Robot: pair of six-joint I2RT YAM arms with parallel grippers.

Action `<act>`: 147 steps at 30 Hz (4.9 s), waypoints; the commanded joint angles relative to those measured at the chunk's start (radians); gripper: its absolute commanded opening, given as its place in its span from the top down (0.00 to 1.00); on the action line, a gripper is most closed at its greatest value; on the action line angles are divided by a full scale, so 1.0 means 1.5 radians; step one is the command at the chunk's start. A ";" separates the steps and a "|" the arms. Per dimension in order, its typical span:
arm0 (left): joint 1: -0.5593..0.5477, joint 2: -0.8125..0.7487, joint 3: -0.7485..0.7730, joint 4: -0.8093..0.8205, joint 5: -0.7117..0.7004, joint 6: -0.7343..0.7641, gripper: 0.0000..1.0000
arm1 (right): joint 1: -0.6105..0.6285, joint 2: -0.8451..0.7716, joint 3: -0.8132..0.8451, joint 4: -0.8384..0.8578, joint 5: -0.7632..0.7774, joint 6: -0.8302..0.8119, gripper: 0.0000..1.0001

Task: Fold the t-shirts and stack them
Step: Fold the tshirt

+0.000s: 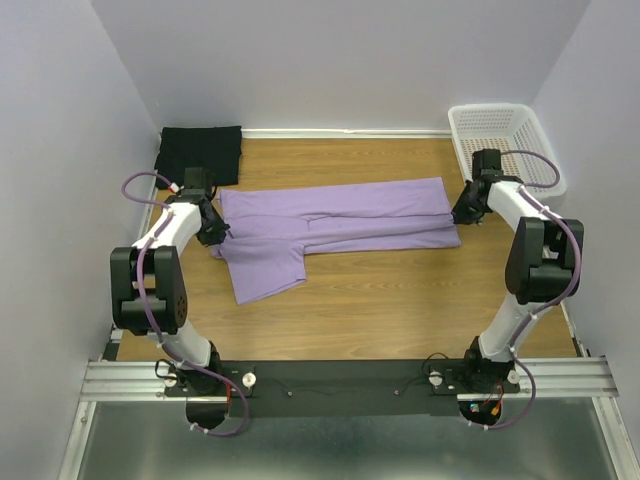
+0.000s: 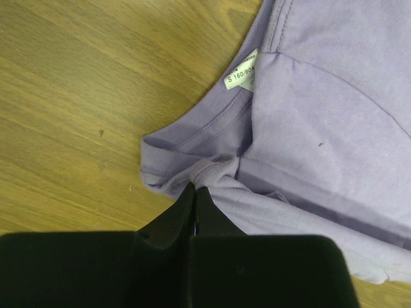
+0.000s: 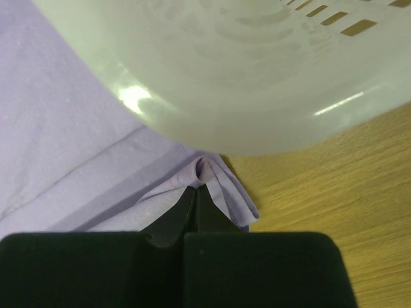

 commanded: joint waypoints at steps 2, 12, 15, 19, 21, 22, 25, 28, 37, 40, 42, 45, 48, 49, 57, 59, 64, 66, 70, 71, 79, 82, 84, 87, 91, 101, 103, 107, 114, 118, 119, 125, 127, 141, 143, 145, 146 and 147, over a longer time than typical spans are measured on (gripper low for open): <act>0.009 0.016 0.011 0.019 -0.048 0.014 0.97 | -0.003 0.022 0.000 0.033 0.018 -0.009 0.99; 0.009 0.012 0.010 0.059 -0.042 0.022 0.81 | -0.002 0.032 -0.003 0.058 0.003 -0.025 0.78; 0.008 -0.021 0.004 0.074 -0.047 0.015 0.64 | 0.008 0.013 -0.004 0.062 -0.007 -0.038 0.64; 0.006 -0.064 0.003 0.076 -0.053 0.023 0.35 | 0.036 -0.036 -0.010 0.066 0.003 -0.055 0.42; -0.003 -0.087 -0.001 0.074 -0.067 0.031 0.19 | 0.062 -0.074 -0.014 0.066 0.005 -0.060 0.36; -0.006 -0.115 -0.011 0.072 -0.085 0.033 0.15 | 0.070 -0.088 -0.021 0.066 0.006 -0.062 0.30; -0.018 -0.177 -0.042 0.060 -0.110 0.027 0.09 | 0.136 -0.136 -0.043 0.070 -0.017 -0.064 0.26; -0.044 -0.233 -0.095 0.041 -0.107 0.001 0.09 | 0.220 -0.171 -0.080 0.084 -0.050 -0.046 0.26; -0.166 -0.270 -0.246 0.024 -0.058 -0.086 0.13 | 0.458 -0.124 -0.179 0.266 -0.208 0.078 0.32; -0.174 -0.246 -0.263 0.018 -0.045 -0.095 0.15 | 0.496 -0.083 -0.163 0.299 -0.220 0.106 0.33; -0.182 -0.239 -0.267 0.011 -0.050 -0.107 0.17 | 0.522 -0.045 -0.152 0.313 -0.224 0.118 0.33; -0.185 -0.239 -0.271 0.005 -0.037 -0.123 0.20 | 0.550 0.006 -0.125 0.327 -0.224 0.136 0.34; -0.188 -0.240 -0.285 0.004 -0.026 -0.135 0.23 | 0.571 0.043 -0.097 0.331 -0.219 0.144 0.35; -0.188 -0.238 -0.288 0.003 -0.015 -0.136 0.24 | 0.574 0.049 -0.090 0.333 -0.215 0.146 0.35; -0.195 -0.212 -0.296 0.004 0.005 -0.148 0.38 | 0.594 0.104 -0.052 0.334 -0.223 0.157 0.37; -0.196 -0.203 -0.297 0.008 0.006 -0.151 0.41 | 0.597 0.119 -0.045 0.334 -0.231 0.159 0.38; -0.203 -0.185 -0.304 0.016 0.014 -0.153 0.44 | 0.609 0.136 -0.039 0.332 -0.236 0.166 0.39; -0.205 -0.182 -0.305 0.017 0.016 -0.153 0.43 | 0.614 0.145 -0.037 0.332 -0.240 0.171 0.40; -0.206 -0.164 -0.310 0.026 0.023 -0.151 0.43 | 0.619 0.162 -0.031 0.328 -0.243 0.178 0.49; -0.205 -0.163 -0.312 0.031 0.027 -0.149 0.45 | 0.619 0.166 -0.029 0.329 -0.242 0.181 0.54; -0.206 -0.168 -0.317 0.036 0.025 -0.151 0.90 | 0.620 0.165 -0.024 0.326 -0.238 0.179 0.90; -0.207 -0.170 -0.313 0.037 0.014 -0.150 1.00 | 0.620 0.160 -0.018 0.323 -0.233 0.173 0.94; -0.206 -0.177 -0.303 0.023 0.001 -0.149 1.00 | 0.620 0.154 -0.011 0.320 -0.228 0.170 0.94; -0.207 -0.184 -0.260 -0.007 -0.041 -0.141 1.00 | 0.620 0.148 0.007 0.311 -0.217 0.160 0.94; -0.206 -0.175 -0.181 -0.040 -0.095 -0.122 1.00 | 0.613 0.146 0.049 0.287 -0.198 0.144 0.94; -0.199 -0.021 0.057 -0.007 -0.188 -0.016 1.00 | 0.536 0.193 0.173 0.267 -0.178 0.085 0.95; -0.197 0.014 0.085 0.005 -0.196 -0.003 1.00 | 0.521 0.211 0.207 0.266 -0.179 0.070 0.95; -0.193 0.046 0.136 0.047 -0.215 0.021 1.00 | 0.502 0.239 0.251 0.265 -0.180 0.041 0.94; -0.181 0.104 0.185 0.088 -0.239 0.060 1.00 | 0.485 0.293 0.311 0.265 -0.178 0.007 0.93; -0.172 0.134 0.198 0.121 -0.226 0.078 1.00 | 0.485 0.317 0.334 0.266 -0.180 0.008 0.92; -0.171 0.138 0.205 0.127 -0.221 0.083 1.00 | 0.484 0.320 0.335 0.266 -0.176 0.012 0.92; -0.172 0.169 0.244 0.156 -0.210 0.112 1.00 | 0.484 0.320 0.328 0.266 -0.156 0.017 0.91; -0.171 0.176 0.250 0.164 -0.206 0.118 1.00 | 0.484 0.315 0.324 0.266 -0.150 0.021 0.91; -0.172 0.215 0.277 0.220 -0.200 0.150 1.00 | 0.482 0.309 0.307 0.267 -0.098 0.040 0.90; -0.172 0.227 0.283 0.221 -0.193 0.150 1.00 | 0.482 0.311 0.306 0.268 -0.098 0.042 0.90; -0.172 0.240 0.286 0.221 -0.193 0.153 1.00 | 0.483 0.311 0.302 0.268 -0.093 0.043 0.90; -0.172 0.243 0.287 0.220 -0.190 0.154 1.00 | 0.482 0.312 0.300 0.267 -0.091 0.044 0.90; -0.172 0.246 0.287 0.221 -0.189 0.154 1.00 | 0.482 0.312 0.299 0.267 -0.085 0.046 0.90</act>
